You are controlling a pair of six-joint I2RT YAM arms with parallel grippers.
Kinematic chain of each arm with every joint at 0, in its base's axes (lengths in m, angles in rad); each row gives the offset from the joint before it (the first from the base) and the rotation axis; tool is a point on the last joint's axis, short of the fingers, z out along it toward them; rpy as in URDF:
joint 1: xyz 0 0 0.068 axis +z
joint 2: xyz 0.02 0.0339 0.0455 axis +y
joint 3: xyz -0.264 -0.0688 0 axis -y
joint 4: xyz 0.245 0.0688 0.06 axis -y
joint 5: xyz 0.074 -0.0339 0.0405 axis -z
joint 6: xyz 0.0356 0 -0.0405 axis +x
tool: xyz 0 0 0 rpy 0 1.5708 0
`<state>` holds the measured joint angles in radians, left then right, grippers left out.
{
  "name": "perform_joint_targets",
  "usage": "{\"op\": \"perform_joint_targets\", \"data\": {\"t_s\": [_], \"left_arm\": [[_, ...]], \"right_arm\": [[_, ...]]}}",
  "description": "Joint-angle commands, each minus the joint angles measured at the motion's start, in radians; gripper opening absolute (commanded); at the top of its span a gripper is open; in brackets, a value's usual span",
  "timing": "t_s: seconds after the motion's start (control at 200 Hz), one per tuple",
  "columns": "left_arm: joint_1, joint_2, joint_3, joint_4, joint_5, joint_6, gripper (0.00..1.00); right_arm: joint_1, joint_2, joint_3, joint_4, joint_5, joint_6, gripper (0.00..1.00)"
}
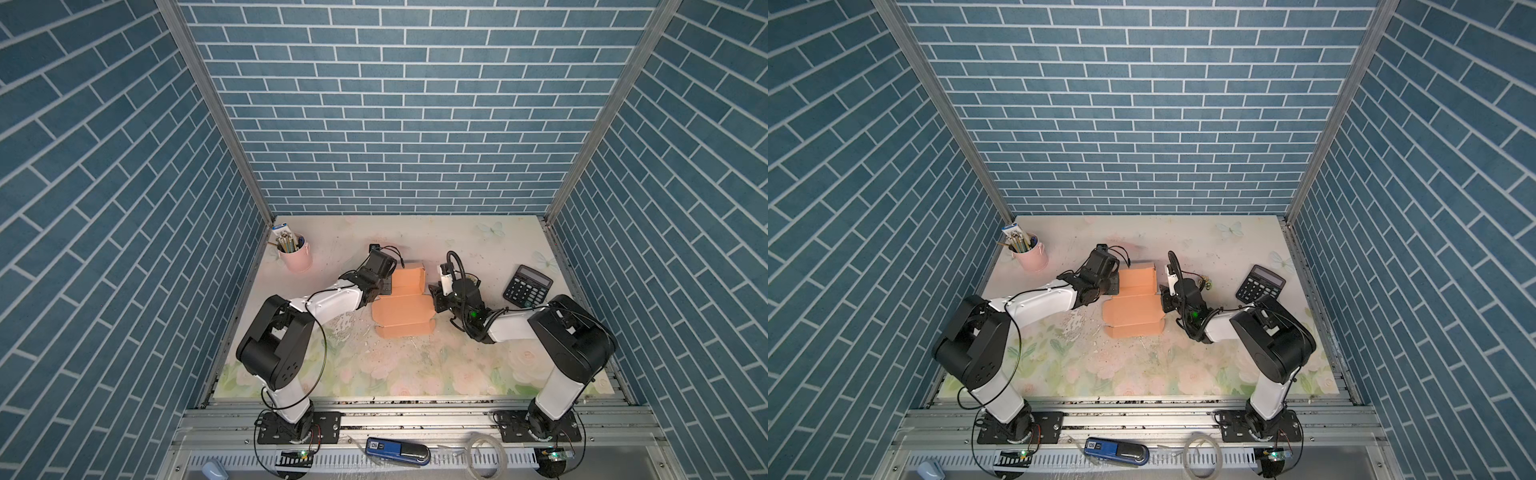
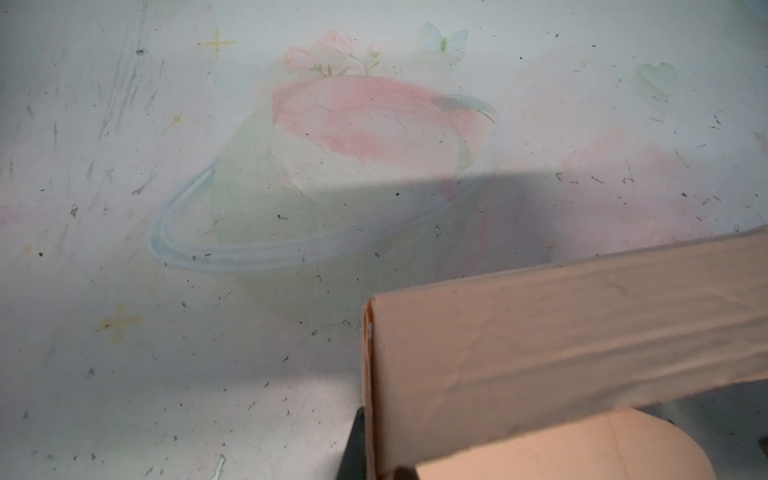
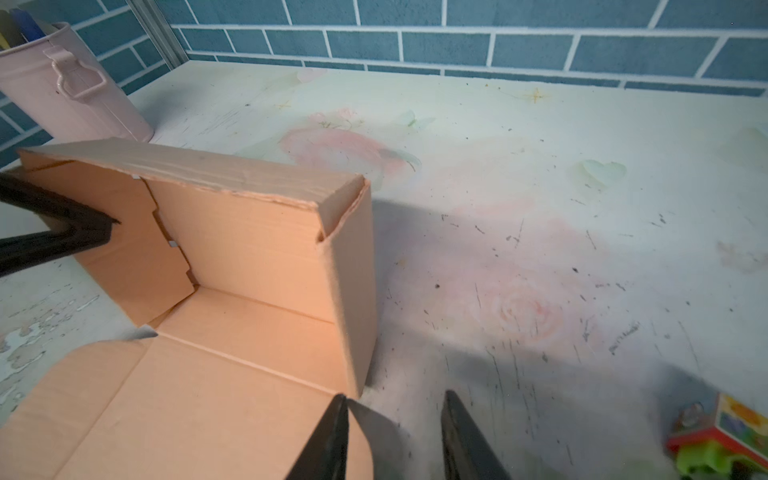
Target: Fold the paper box
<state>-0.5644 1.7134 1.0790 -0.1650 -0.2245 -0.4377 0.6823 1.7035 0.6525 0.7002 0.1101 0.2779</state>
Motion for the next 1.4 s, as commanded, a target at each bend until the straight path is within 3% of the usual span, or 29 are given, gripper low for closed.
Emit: {"op": "perform_joint_targets", "data": {"t_s": [0.0,0.28,0.66,0.965,1.185,1.395], "left_arm": [[0.002,0.023,0.050,-0.077,-0.019,-0.010,0.02],[0.048,0.074,0.153,-0.214,0.073,-0.063,0.02],[0.115,0.147,0.269,-0.339,0.225,-0.146,0.02],[0.179,0.152,0.264,-0.326,0.342,-0.238,0.02],[0.227,0.143,0.203,-0.259,0.436,-0.310,0.02],[0.251,0.146,0.173,-0.211,0.486,-0.362,0.02]], "right_arm": [[-0.001,-0.119,-0.012,-0.198,0.039,0.190,0.38],[0.000,-0.283,0.008,-0.552,0.068,0.543,0.38],[-0.001,-0.434,-0.018,-0.663,0.047,0.893,0.40],[0.006,-0.477,-0.033,-0.687,-0.002,0.940,0.43],[0.023,-0.406,-0.067,-0.502,-0.134,0.859,0.48],[0.075,-0.329,-0.103,-0.334,-0.128,0.761,0.50]]}}
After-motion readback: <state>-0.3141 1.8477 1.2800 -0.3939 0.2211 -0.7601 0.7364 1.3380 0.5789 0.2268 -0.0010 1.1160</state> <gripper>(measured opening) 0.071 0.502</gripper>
